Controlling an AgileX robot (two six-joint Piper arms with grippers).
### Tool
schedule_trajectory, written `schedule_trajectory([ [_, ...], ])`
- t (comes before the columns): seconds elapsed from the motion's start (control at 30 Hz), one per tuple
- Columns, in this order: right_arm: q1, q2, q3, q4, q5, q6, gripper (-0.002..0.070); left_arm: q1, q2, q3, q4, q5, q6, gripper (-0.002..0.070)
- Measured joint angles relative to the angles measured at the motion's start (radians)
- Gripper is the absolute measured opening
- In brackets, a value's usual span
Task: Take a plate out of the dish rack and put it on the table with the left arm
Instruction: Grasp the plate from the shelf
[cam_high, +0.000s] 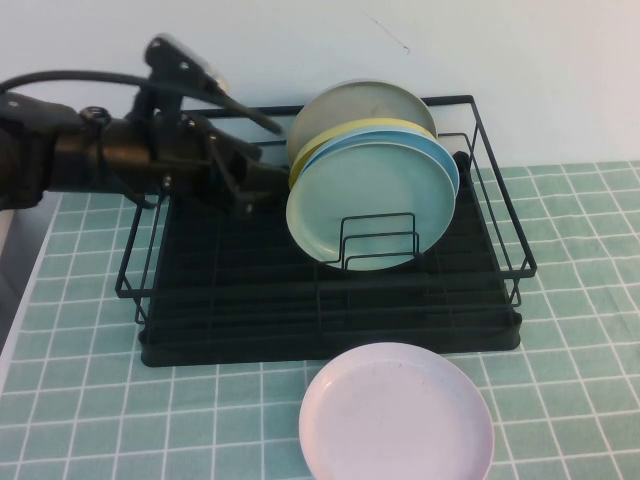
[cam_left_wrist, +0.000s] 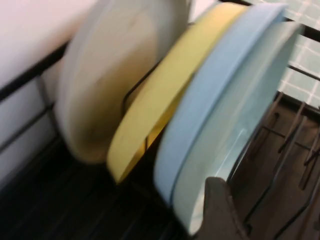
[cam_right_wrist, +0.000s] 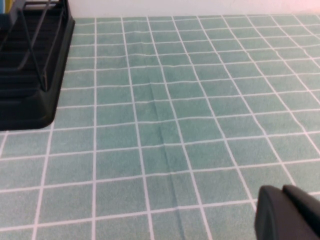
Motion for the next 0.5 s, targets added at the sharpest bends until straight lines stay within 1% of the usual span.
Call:
schedule_trajectory([
  [0.07, 0.000, 0.000, 0.000, 0.000, 0.000, 0.000, -0.0002, -0.035, 0.000, 0.000, 0.000, -0.020, 0.075, 0.0380],
  [0.17, 0.000, 0.000, 0.000, 0.000, 0.000, 0.000, -0.0001, -0.080, 0.006, 0.000, 0.000, -0.081, 0.125, 0.0379],
  [0.3, 0.000, 0.000, 0.000, 0.000, 0.000, 0.000, -0.0002, -0.126, 0.032, 0.000, 0.032, -0.158, 0.140, 0.0377],
  [0.5, 0.000, 0.000, 0.000, 0.000, 0.000, 0.000, -0.0002, -0.155, 0.077, 0.000, 0.042, -0.239, 0.150, 0.0377],
])
